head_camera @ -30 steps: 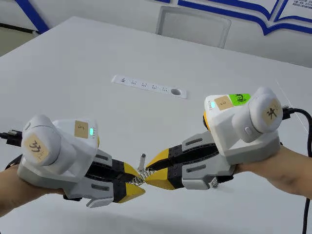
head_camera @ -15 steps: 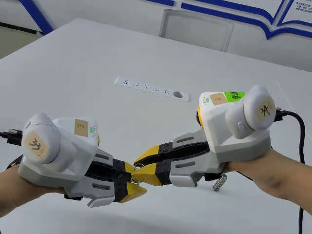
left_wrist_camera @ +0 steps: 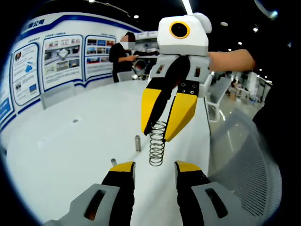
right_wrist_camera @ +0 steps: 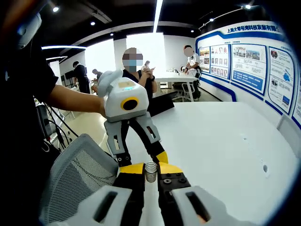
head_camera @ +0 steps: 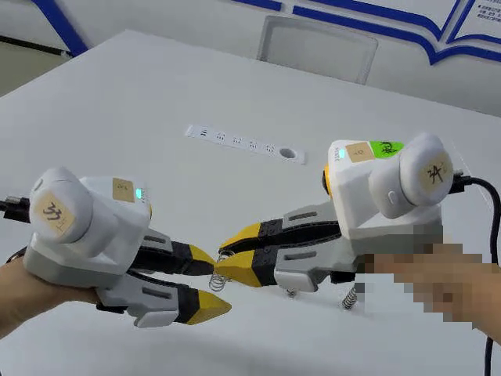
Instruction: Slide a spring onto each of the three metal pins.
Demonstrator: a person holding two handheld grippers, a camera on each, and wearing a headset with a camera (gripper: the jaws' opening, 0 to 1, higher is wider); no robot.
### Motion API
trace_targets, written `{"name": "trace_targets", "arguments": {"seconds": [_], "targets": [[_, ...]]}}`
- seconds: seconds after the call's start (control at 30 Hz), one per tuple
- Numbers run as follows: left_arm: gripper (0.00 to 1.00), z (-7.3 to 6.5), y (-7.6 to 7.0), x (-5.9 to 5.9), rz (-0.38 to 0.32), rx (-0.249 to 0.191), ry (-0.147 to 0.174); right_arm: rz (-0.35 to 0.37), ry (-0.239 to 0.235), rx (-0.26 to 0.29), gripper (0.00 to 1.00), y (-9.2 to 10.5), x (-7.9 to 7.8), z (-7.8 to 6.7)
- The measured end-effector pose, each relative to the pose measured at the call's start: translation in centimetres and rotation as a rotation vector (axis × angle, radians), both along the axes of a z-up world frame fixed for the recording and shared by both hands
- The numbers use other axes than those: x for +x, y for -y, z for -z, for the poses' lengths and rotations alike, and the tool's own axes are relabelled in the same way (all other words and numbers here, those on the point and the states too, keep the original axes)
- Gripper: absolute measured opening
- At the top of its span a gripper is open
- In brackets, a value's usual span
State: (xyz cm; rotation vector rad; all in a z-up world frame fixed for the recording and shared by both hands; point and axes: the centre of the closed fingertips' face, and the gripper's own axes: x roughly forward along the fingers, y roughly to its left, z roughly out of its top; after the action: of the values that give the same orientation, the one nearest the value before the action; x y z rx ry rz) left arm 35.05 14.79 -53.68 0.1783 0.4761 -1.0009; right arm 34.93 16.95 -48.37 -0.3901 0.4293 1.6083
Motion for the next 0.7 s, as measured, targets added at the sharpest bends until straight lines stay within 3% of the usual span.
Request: {"name": "trace_targets", "arguments": {"seconds": [0.1, 0.17, 0.3, 0.43, 0.7], "targets": [[0.43, 0.0, -0.7, 0.1, -0.021, -0.001, -0.006, 0.027, 0.012, 0.006, 0.1, 0.0, 1.1, -0.3], [0.5, 0.3, -1.2, 0.0, -0.031, 0.004, -0.028, 0.061, 0.023, 0.005, 0.1, 0.1, 2.3, -0.3], [0.59, 0.8, -2.0, -0.5, -0.033, 0.023, -0.035, 0.143, 0.047, -0.003, 0.1, 0.3, 4.8, -0.1], [0.67, 1.0, -2.7, -0.7, -0.057, 0.013, -0.04, 0.21, 0.054, -0.002, 0.1, 0.5, 6.7, 0.2], [0.76, 1.1, -4.0, -0.5, -0.113, 0.018, -0.035, 0.262, 0.067, -0.051, 0.1, 0.1, 8.9, 2.8]]}}
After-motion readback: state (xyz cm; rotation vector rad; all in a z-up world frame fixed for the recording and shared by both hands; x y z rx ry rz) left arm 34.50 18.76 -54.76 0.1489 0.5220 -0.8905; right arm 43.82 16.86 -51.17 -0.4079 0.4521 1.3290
